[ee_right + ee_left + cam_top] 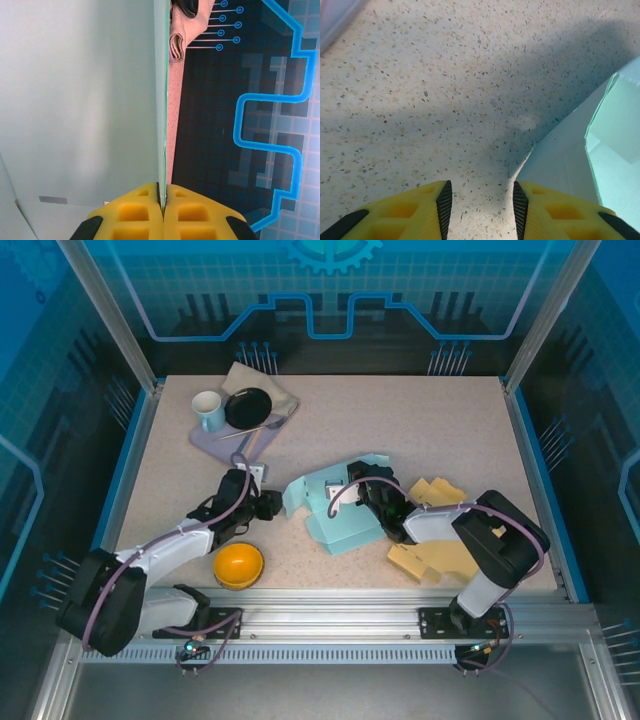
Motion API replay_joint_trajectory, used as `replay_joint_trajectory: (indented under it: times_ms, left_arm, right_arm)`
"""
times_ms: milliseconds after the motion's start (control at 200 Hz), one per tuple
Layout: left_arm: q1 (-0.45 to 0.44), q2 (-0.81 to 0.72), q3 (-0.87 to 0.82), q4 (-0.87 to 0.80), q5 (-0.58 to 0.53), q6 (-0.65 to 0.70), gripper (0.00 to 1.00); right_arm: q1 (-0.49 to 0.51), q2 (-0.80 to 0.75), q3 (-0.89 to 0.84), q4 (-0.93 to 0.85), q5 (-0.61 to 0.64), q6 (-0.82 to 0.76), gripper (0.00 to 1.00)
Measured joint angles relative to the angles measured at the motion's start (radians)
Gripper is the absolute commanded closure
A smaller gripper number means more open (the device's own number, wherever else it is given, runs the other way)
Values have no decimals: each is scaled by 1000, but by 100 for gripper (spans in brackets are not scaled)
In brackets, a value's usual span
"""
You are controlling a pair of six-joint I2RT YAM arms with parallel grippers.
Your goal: Fold the paper box
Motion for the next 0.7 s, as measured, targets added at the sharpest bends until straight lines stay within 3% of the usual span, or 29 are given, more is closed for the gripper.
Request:
replay_joint_trajectory:
  times_ms: [285,700]
  left_arm:
    - [-76,42,35,24,56,46,59]
    - [-95,149,106,59,92,73,56]
  right_arm:
    - [0,0,-2,3,2,0,100]
    - [-2,0,-3,2,43,0,100]
